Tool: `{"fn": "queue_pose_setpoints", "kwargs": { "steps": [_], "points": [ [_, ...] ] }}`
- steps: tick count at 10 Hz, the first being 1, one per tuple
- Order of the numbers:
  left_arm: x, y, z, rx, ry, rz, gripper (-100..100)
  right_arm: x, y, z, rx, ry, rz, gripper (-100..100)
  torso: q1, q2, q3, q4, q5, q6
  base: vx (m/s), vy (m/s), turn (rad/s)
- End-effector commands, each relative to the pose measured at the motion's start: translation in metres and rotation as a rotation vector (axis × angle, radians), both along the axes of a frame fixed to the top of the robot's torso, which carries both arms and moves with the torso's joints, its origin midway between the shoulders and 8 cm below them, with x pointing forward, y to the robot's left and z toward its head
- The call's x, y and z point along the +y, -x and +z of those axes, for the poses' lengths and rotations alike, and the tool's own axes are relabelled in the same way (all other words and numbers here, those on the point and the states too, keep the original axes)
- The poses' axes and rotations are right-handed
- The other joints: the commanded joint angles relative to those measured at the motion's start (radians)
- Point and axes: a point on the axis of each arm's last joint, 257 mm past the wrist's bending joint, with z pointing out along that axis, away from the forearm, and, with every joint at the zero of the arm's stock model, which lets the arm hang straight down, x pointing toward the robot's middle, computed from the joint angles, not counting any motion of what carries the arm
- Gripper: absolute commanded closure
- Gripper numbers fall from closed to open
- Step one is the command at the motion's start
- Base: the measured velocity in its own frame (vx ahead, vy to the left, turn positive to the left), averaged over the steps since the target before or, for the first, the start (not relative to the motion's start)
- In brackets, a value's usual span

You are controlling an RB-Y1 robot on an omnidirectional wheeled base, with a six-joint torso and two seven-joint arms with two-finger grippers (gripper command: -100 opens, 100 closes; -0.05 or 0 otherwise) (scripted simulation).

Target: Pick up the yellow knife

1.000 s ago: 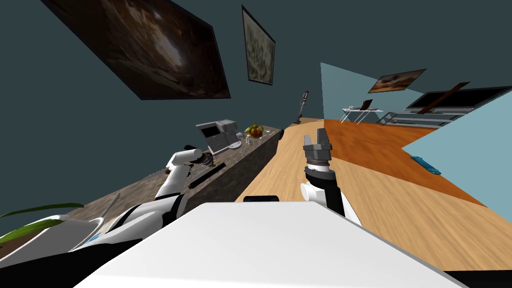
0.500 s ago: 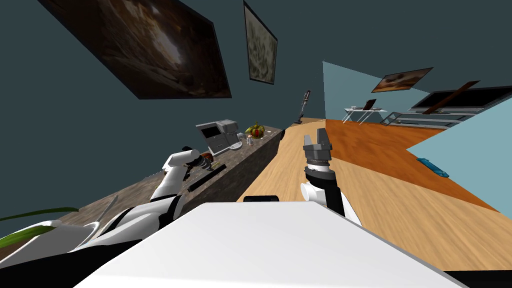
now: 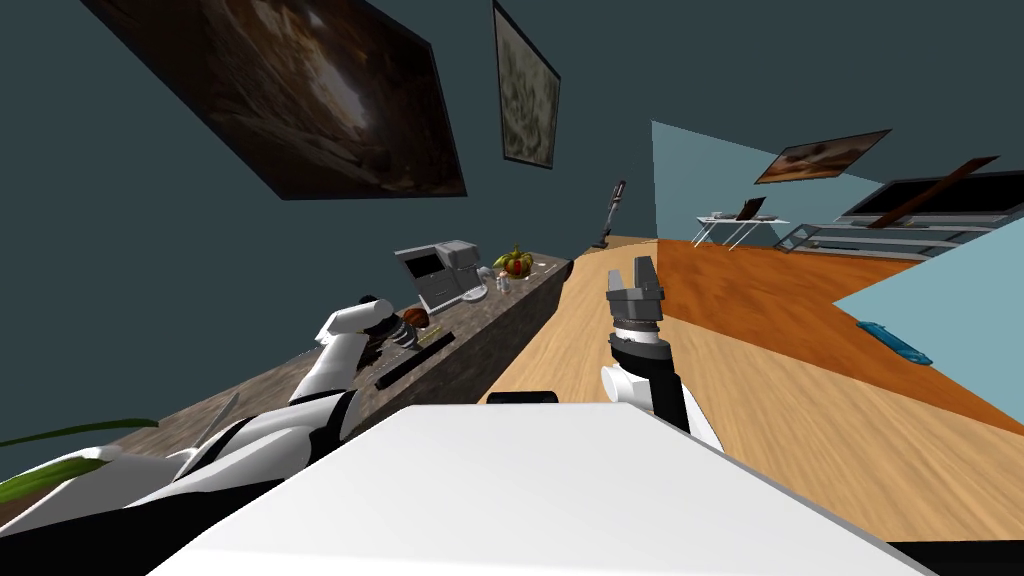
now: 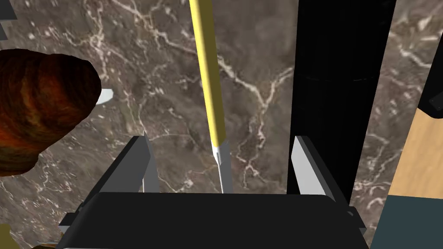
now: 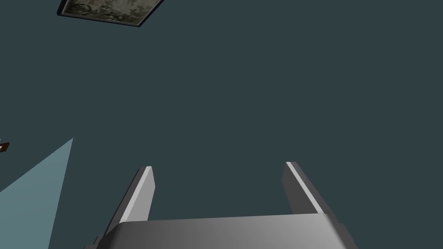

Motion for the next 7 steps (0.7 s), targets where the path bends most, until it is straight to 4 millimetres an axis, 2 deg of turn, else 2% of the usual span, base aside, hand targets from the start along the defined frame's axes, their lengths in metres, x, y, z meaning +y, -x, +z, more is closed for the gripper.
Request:
{"fn": "queue_pose_setpoints", "kwargs": {
  "steps": [1,4,5,6,7],
  "points": [
    [-0.001,0.012,-0.004,0.036,0.019,0.009,-100,0.0,0.0,0.0,0.0,0.0,0.0,0,0.0,0.0,0.0,0.0,0.0,0.0,0.046,0.041,0.014],
    [-0.001,0.04,-0.01,0.122,0.071,0.04,-100,0.0,0.0,0.0,0.0,0.0,0.0,0,0.002,0.003,0.001,-0.001,0.002,-0.002,0.048,0.039,0.04],
    [-0.001,0.045,-0.011,0.135,0.078,0.045,-100,0.0,0.0,0.0,0.0,0.0,0.0,0,0.003,0.003,0.001,-0.001,0.002,-0.002,0.05,0.041,0.03],
    [-0.001,0.04,-0.009,0.123,0.071,0.041,-100,0.0,0.0,0.0,0.0,0.0,0.0,0,0.002,0.003,0.001,-0.001,0.002,-0.002,0.021,0.017,0.005],
    [-0.002,0.041,-0.009,0.127,0.073,0.042,0,0.0,0.0,0.0,0.0,0.0,0.0,0,0.001,0.004,0.002,-0.001,0.002,-0.002,0.0,0.0,0.0]
  ]
}}
